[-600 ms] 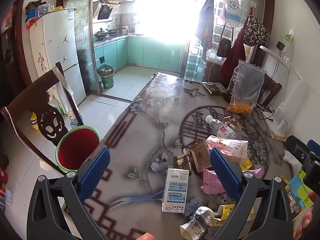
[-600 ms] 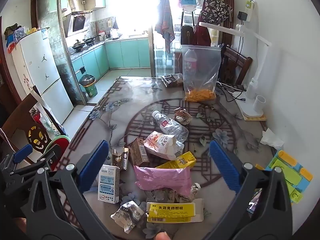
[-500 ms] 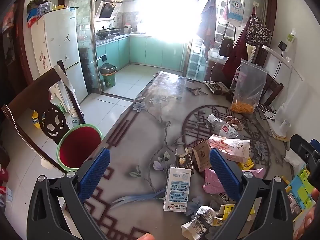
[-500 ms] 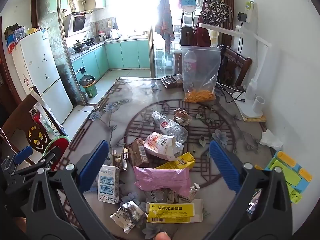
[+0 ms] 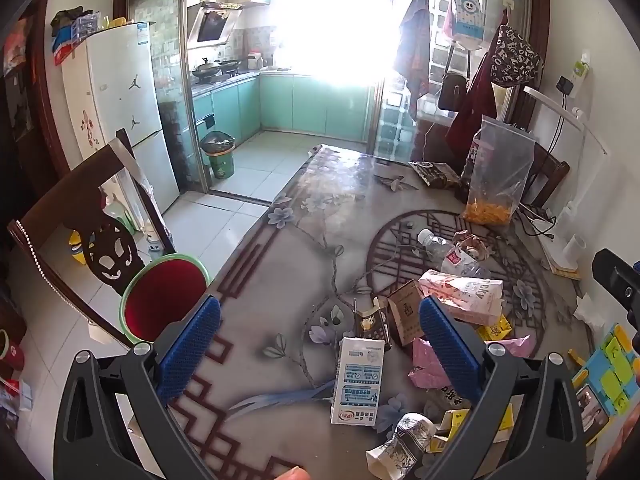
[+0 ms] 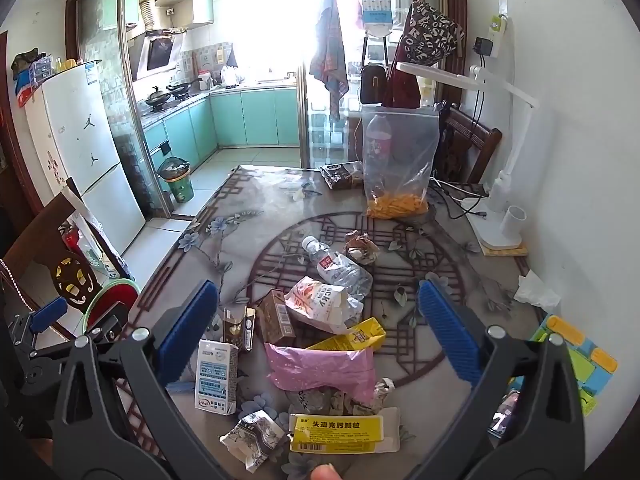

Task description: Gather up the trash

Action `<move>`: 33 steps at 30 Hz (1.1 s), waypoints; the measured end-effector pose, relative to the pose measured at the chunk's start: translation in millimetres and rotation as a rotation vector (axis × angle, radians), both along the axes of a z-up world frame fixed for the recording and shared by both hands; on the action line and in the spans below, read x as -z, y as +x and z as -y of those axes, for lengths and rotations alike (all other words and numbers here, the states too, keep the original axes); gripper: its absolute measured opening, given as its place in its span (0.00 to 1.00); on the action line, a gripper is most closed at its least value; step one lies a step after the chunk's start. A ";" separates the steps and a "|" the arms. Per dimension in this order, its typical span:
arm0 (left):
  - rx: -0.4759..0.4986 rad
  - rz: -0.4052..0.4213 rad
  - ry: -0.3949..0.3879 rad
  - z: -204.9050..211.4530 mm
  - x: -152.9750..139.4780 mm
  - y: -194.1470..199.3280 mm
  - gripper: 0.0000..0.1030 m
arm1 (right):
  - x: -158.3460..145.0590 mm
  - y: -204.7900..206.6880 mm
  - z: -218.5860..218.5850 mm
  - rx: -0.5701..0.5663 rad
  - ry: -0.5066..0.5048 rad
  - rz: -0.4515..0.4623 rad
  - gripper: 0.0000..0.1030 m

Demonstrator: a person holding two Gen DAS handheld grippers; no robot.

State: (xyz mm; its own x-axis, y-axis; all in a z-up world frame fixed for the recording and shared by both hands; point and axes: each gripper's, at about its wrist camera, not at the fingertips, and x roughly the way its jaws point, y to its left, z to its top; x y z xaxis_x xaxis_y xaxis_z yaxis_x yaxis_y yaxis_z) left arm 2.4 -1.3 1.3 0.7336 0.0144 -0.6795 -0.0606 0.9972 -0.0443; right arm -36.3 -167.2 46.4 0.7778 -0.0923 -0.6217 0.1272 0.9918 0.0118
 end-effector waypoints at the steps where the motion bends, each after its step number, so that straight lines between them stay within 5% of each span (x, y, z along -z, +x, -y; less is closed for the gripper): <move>1: 0.000 0.001 -0.001 0.1 -0.6 0.3 0.93 | -0.3 0.2 0.0 -0.001 -0.001 0.001 0.97; 33: -0.014 -0.005 0.024 3.3 -3.9 8.7 0.93 | -5.7 6.8 28.1 0.059 -0.033 0.014 0.97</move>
